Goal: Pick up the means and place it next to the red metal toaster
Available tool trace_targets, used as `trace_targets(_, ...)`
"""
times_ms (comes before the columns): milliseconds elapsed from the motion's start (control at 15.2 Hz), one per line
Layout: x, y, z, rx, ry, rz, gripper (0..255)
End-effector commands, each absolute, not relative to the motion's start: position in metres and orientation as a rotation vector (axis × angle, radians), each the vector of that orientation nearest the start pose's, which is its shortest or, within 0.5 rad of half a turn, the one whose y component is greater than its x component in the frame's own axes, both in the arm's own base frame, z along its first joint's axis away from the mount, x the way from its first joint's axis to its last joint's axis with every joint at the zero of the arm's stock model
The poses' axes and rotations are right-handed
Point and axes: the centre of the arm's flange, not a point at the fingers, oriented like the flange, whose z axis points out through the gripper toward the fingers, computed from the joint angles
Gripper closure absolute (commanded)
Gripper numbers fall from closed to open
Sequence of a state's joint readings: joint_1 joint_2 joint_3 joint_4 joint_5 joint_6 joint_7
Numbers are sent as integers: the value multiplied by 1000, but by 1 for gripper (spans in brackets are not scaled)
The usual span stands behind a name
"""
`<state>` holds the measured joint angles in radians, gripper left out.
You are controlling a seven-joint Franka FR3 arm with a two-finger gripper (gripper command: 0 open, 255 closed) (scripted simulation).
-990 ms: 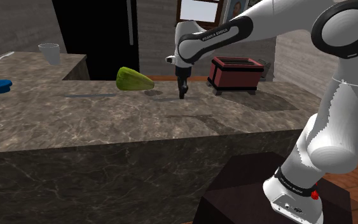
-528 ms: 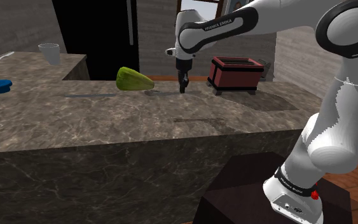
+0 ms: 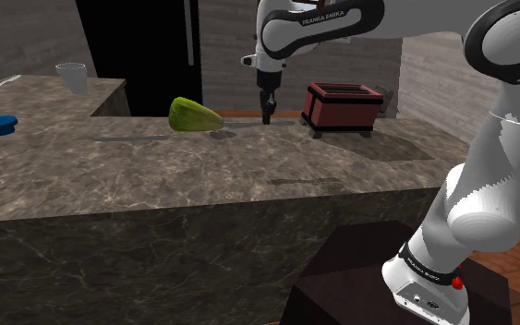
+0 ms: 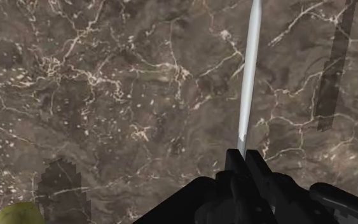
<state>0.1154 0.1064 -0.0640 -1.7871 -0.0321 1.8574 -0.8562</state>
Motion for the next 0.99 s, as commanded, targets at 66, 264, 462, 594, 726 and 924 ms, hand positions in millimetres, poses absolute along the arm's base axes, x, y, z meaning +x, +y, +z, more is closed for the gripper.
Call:
trace_targets(66, 590, 29, 501, -2834, -1400, 76, 255)
trace_targets(264, 590, 29, 517, -2834, -1400, 76, 255)
trace_targets(462, 590, 29, 533, -2834, -1400, 76, 255)
trace_targets(594, 590, 29, 543, -2834, -1400, 76, 255)
trace_targets(726, 590, 29, 554, -2834, -1400, 76, 255)
trace_targets(924, 590, 29, 570, -2834, -1400, 76, 255)
